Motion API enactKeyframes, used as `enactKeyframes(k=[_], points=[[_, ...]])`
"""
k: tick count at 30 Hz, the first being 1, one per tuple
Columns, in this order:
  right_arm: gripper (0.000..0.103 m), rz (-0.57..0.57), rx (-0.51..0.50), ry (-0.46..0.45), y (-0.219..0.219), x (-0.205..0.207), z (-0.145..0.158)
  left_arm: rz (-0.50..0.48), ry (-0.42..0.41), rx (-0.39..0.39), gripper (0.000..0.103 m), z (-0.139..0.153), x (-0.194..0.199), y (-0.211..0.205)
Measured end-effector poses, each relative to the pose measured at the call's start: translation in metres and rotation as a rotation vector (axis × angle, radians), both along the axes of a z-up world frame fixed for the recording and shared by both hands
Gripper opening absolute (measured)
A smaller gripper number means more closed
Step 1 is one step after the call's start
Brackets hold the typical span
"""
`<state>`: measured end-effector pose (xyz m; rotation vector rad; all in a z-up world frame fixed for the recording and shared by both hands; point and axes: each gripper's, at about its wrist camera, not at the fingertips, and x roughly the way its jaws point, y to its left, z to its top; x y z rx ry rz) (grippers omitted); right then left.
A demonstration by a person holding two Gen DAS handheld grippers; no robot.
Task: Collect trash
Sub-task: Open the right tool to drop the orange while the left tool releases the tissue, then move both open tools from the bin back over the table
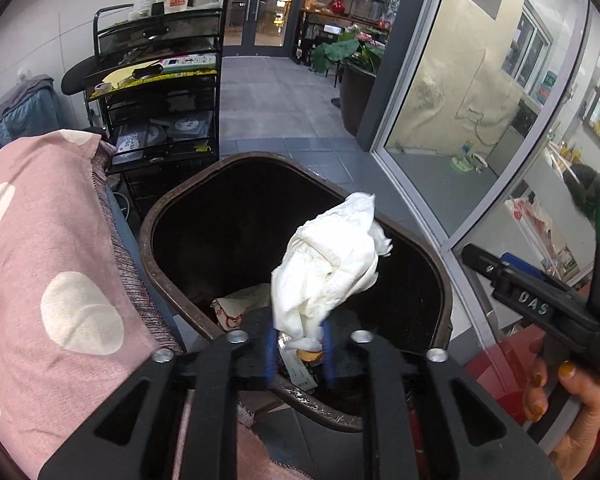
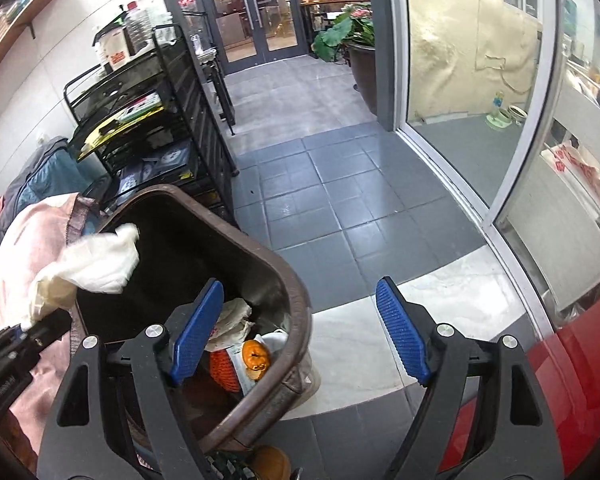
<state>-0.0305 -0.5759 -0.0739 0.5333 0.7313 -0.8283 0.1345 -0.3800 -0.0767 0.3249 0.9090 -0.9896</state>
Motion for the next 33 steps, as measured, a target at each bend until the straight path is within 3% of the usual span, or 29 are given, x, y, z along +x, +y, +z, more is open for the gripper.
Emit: enactKeyframes(k=[2, 5, 17, 27, 33], points=[[0.080, -0.016, 0.003, -0.004, -0.003, -0.004, 0.000, -0.003, 0.005, 0.008, 0.067, -0.003, -0.001, -0.002], [0.084, -0.038, 0.013, -0.009, -0.009, -0.010, 0.000, -0.021, 0.003, 0.007, 0.079, -0.005, -0.004, -0.005], [0.086, -0.052, 0.048, -0.026, -0.012, -0.012, -0.001, -0.021, -0.067, -0.007, 0.089, 0.001, -0.015, 0.001], [0.087, 0.015, 0.071, -0.062, 0.005, 0.005, 0.003, 0.048, -0.113, -0.160, 0.095, 0.042, -0.022, 0.046], [0.087, 0.109, 0.057, -0.080, 0.032, 0.027, 0.011, 0.098, -0.203, -0.193, 0.097, 0.063, -0.026, 0.079]])
